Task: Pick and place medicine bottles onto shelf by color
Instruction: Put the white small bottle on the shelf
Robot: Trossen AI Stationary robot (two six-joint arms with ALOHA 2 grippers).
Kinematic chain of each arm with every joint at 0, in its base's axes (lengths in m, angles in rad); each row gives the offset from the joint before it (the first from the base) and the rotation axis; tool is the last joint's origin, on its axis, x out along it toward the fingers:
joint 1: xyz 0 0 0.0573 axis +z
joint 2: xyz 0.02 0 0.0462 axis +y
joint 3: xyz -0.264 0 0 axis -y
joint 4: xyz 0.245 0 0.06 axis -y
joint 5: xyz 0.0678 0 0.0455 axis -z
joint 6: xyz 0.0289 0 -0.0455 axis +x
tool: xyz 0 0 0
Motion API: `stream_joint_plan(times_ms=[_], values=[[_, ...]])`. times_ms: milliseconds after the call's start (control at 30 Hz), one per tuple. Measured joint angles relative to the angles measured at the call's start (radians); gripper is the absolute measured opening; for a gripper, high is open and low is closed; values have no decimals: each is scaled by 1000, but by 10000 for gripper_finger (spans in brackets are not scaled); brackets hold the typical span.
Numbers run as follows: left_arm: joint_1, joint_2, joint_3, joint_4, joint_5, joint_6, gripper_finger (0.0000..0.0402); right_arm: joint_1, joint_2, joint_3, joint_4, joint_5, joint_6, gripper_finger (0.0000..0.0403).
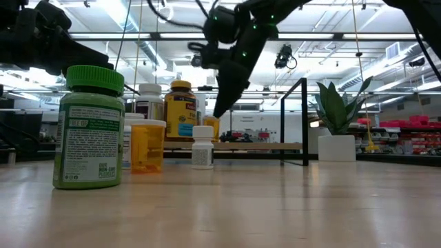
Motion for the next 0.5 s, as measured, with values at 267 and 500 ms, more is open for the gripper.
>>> stream_joint_plan(times_ms=[267,500], values=[[0,0,0,0,0,0,185,143,-1,0,46,26,-4,281],[0,0,0,0,0,-1,179,229,-1,11,79,58,-1,281]])
